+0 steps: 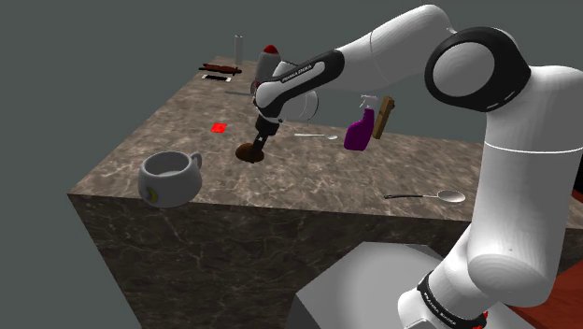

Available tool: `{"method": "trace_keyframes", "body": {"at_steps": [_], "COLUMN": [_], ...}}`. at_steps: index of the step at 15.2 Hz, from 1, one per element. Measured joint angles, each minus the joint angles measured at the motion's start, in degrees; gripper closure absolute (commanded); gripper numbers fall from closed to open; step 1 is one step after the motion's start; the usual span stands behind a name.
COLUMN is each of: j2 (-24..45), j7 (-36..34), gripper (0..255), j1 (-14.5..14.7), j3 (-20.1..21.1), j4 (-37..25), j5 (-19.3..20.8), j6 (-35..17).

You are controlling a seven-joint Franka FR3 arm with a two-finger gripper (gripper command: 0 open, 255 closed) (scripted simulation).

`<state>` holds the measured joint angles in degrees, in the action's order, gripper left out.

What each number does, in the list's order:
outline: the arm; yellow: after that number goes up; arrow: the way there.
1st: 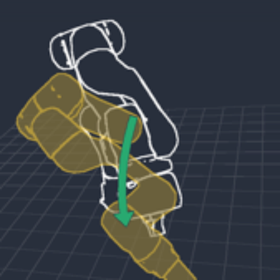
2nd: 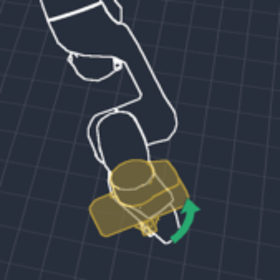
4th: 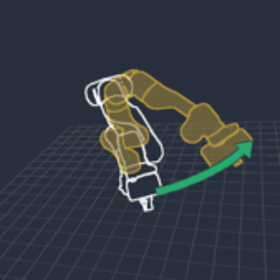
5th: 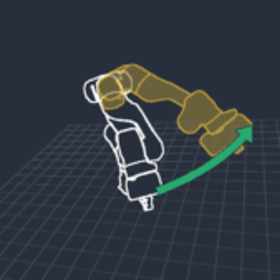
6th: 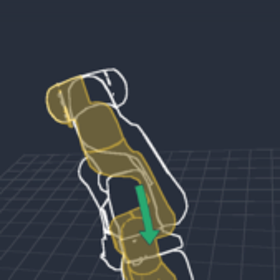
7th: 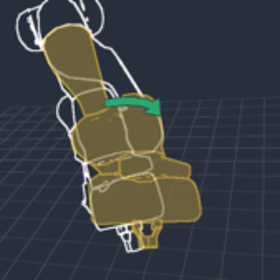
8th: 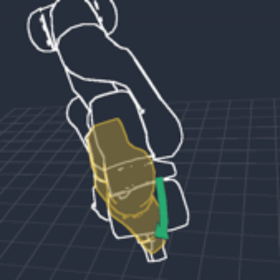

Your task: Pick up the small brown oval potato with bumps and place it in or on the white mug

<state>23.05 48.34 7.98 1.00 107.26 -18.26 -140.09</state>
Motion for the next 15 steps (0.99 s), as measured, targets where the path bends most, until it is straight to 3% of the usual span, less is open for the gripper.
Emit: {"method": "trace_keyframes", "body": {"at_steps": [3, 4, 15], "j2": [0.01, 0.01, -0.21], "j7": [0.01, 0.01, -0.05], "gripper": [0, 255, 255], "j1": [0.0, 0.0, -0.04], "j3": [0.0, 0.0, -0.06], "j4": [0.0, 0.0, -0.12], "j5": [-0.01, -0.01, 0.07], "j6": [-0.02, -0.02, 0.33]}}
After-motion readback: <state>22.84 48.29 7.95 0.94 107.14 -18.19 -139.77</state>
